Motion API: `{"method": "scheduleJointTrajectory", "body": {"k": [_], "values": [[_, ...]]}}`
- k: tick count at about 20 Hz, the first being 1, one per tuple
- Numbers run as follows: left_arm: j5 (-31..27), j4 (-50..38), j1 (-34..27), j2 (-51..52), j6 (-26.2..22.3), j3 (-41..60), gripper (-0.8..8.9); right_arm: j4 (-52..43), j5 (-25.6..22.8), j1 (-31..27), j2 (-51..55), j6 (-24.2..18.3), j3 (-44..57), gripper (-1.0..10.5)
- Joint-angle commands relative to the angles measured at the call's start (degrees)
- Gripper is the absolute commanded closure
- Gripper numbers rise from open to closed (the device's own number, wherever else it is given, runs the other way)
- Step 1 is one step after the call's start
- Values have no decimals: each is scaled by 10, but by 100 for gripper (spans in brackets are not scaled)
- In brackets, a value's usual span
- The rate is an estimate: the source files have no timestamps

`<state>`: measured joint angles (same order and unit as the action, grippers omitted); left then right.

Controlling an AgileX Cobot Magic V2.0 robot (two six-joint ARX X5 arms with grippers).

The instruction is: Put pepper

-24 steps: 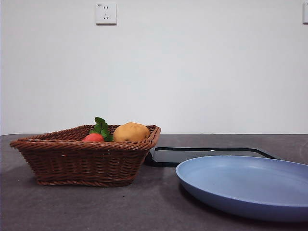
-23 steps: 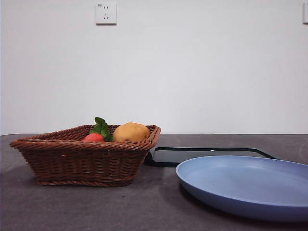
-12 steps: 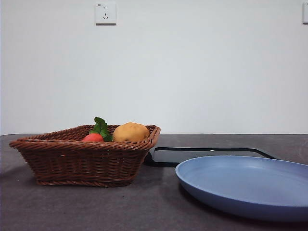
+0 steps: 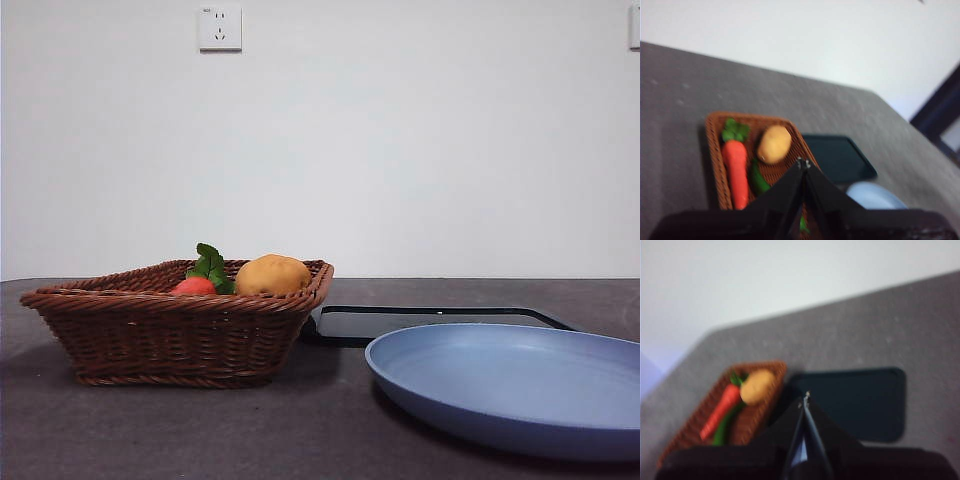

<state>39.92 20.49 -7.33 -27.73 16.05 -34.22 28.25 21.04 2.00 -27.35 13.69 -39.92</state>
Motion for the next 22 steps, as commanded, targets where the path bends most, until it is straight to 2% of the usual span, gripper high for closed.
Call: {"method": "scheduleJointTrajectory", "body": {"k": [1, 5, 10, 12, 17, 19, 20, 21, 22], "values": [[28, 52, 0, -37, -84, -46, 807, 85, 2, 9, -50, -99, -72, 942], [38, 141, 15, -78, -149, -97, 807, 189, 0, 26, -113, -160, -146, 942], [36, 258, 43, -109, -214, -135, 807, 287, 0, 47, -170, -204, -187, 941], [31, 282, 52, -109, -224, -136, 807, 318, -4, 59, -184, -212, -187, 941], [28, 286, 52, -109, -223, -136, 791, 321, -4, 65, -189, -212, -186, 932], [27, 286, 52, -109, -223, -136, 602, 321, -4, 65, -189, -210, -187, 847], [26, 284, 52, -109, -223, -136, 488, 322, -4, 65, -189, -203, -186, 741], [26, 285, 52, -109, -223, -136, 444, 321, -4, 65, -190, -197, -186, 660], [27, 284, 52, -109, -223, -136, 442, 322, -4, 65, -192, -190, -186, 612]]}}
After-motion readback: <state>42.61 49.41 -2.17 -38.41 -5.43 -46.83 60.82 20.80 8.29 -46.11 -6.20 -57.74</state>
